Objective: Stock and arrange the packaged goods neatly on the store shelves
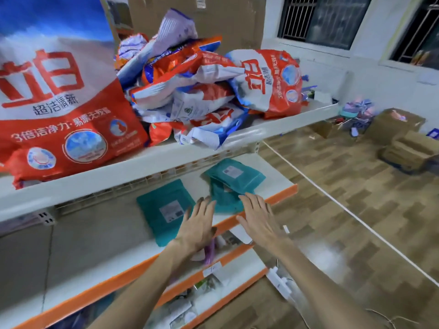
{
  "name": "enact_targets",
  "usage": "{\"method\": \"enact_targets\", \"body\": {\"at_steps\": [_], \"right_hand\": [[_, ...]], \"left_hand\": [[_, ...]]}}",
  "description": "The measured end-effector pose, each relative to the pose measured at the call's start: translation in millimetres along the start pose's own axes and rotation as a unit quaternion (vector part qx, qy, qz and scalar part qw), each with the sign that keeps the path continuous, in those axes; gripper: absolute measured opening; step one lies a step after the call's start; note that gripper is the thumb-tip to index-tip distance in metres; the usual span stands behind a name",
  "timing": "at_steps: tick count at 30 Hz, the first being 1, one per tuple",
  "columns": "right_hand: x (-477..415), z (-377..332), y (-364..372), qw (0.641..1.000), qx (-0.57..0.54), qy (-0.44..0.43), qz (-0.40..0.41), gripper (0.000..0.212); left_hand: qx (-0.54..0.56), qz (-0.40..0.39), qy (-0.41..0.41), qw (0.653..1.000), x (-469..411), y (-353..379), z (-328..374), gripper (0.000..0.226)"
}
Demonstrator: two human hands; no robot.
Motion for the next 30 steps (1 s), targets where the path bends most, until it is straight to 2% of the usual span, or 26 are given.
{"method": "enact_targets", "body": {"at_steps": [7, 10, 15, 20, 22, 27, 30], "right_hand": [[-74.3, 50.9, 42.2, 0.997, -0.031, -0.047, -0.044, 0.059], [-97.4, 75.3, 64.7, 0.995, -0.041, -0.060, -0.072, 0.058], [-116.0, 91.2, 98.0, 0.988, -0.040, -0.098, -0.117, 0.061], [-118.4, 93.3, 117.5, 0.982, -0.041, -0.123, -0.135, 0.062], [-118.3, 96.1, 121.0, 0.982, -0.041, -0.126, -0.134, 0.061], [-124.1, 100.2, 119.9, 0.982, -0.043, -0.140, -0.120, 0.060], [-129.1, 103.1, 117.7, 0.982, -0.041, -0.147, -0.112, 0.059]], "left_hand": [[0.006, 0.000, -0.089, 0.996, -55.2, 24.7, -15.8, 0.072], [-0.009, -0.008, -0.160, 0.987, -62.0, 43.3, -32.2, 0.062], [-0.002, -0.065, -0.347, 0.935, -49.0, 68.3, -63.4, 0.071], [0.040, -0.059, -0.458, 0.886, -45.3, 82.1, -88.8, 0.076], [0.023, -0.064, -0.479, 0.875, -45.3, 93.2, -92.6, 0.069], [-0.017, -0.080, -0.499, 0.863, -52.8, 108.5, -87.2, 0.027], [-0.041, -0.125, -0.487, 0.864, -52.9, 112.5, -87.5, 0.024]]}}
Point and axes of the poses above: each hand's wrist, its own x-axis away from the middle knuckle, its own y-axis out of the palm, z = x × y, the point moved 10 cm from there along -x, towards the middle knuckle, and after that the axes turned 8 degrees about y, right-handed, at the moved point
